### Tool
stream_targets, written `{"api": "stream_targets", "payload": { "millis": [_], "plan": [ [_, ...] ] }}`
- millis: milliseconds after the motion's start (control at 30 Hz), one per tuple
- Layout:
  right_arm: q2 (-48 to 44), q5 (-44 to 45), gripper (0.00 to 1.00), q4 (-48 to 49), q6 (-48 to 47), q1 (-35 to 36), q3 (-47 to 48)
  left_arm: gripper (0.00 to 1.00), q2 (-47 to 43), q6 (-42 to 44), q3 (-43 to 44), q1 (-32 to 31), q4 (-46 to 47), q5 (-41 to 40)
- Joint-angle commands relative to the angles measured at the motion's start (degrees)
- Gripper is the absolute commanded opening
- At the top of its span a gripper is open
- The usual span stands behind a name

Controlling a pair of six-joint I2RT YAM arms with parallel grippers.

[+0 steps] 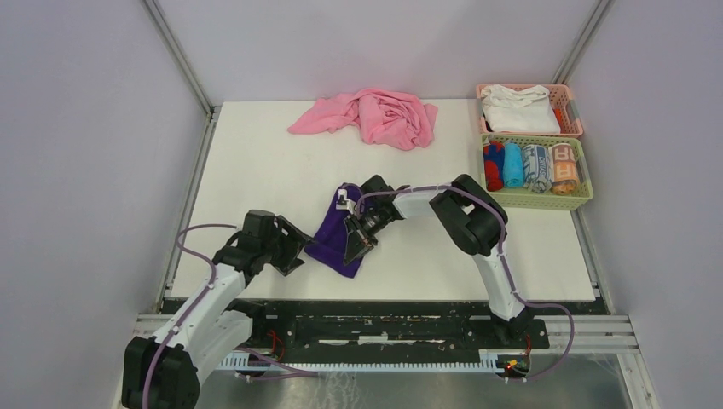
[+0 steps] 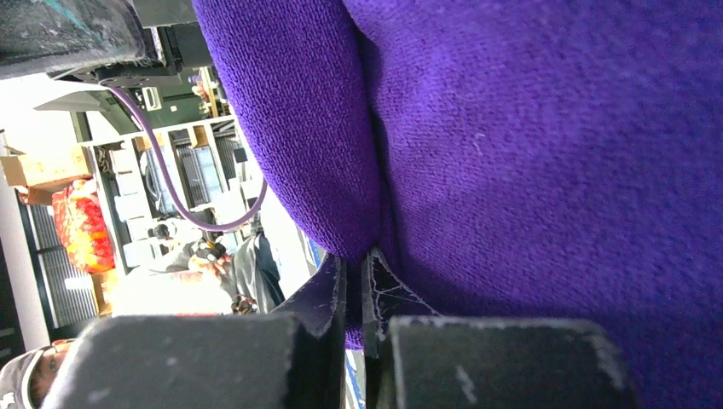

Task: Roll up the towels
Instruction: Roll the towel at the center of the board.

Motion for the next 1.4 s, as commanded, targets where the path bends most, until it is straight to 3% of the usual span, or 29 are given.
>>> {"api": "stream_targets", "payload": {
  "millis": [0,500,767,900,1000,1167,1367],
  "plan": [
    [-1.6,-2.5,0.07,4.1,2.7,2.4,1.4,0.77,-2.0,-0.9,-1.2,0.2,1.4,0.7],
    [3.3,2.4,0.08,8.3,8.9,3.6,-4.3,0.66,-3.5,-3.6,-6.3,0.1,3.7,1.9],
    [2.6,6.0,0.11,2.1,4.0,3.6,-4.0,0.55,4.3,-1.9,-5.3,0.0,9.2,0.6],
    [1.4,8.0,0.13,-1.6,0.8,3.6,-3.5,0.43,7.7,-0.6,-4.0,0.1,8.8,-2.2],
    [0.5,9.4,0.14,-3.4,-1.1,3.8,-3.4,0.39,9.3,0.8,-3.4,0.1,6.7,-5.5],
    [-2.9,14.4,0.25,-7.0,-4.8,5.1,-3.3,0.38,11.4,2.9,-2.7,0.1,5.4,-8.3],
    [-13.4,24.7,0.39,-8.7,-7.5,6.5,-5.1,0.38,14.5,4.6,-1.5,0.1,5.8,-6.3]
  ]
}}
